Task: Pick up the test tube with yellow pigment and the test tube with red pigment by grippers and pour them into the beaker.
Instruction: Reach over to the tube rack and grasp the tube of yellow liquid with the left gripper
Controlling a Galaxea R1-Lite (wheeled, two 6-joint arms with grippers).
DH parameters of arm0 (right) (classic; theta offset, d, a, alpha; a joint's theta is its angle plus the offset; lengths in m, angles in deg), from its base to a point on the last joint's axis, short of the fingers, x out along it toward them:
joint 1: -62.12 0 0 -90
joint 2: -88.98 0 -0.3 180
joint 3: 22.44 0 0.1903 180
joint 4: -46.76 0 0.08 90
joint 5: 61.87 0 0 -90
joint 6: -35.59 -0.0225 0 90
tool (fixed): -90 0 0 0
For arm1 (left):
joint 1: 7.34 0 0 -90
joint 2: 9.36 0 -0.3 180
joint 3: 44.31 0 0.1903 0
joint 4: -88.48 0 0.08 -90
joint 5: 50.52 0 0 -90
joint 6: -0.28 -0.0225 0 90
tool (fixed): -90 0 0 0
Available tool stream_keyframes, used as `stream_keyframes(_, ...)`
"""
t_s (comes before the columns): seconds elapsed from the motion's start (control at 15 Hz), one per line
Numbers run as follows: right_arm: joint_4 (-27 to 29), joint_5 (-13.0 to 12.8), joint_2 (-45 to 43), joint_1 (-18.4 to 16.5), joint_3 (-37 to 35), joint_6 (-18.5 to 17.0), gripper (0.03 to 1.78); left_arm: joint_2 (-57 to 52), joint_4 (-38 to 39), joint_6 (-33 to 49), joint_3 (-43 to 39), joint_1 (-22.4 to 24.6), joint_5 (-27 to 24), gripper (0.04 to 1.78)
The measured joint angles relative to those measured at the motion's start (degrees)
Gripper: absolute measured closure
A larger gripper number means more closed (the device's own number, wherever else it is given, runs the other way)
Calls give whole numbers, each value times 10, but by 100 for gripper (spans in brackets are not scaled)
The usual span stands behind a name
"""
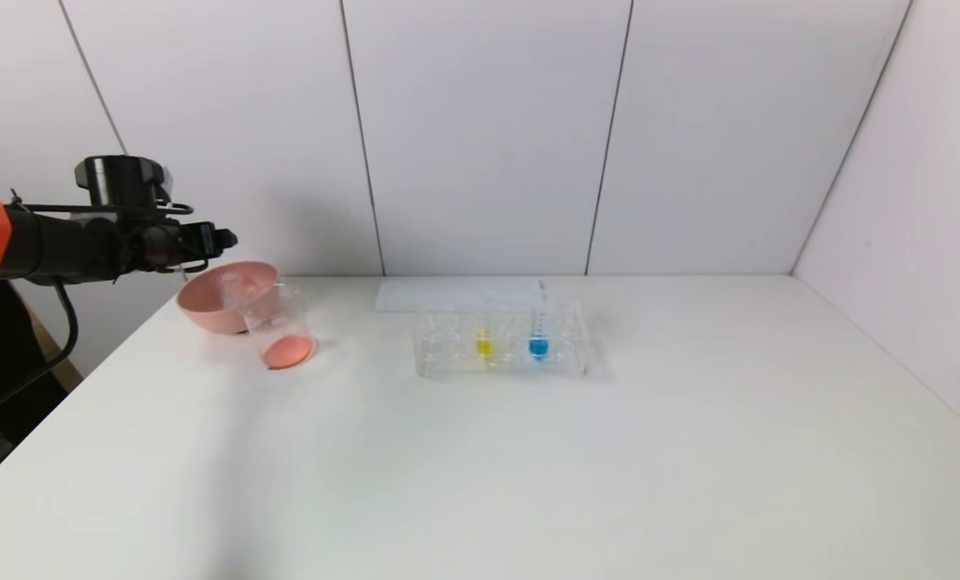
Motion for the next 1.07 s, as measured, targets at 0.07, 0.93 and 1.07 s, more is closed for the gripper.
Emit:
stream_keyframes(0.07,0,0,0,0,0,0,11,-9,0,0,-9,-2,0,6)
stream_keyframes(0.93,0,0,0,0,0,0,11,-195,18,1,-174,-109,4,6)
stream_keyframes(1.07,0,0,0,0,0,0,11,-221,21,1,-196,-135,4,6)
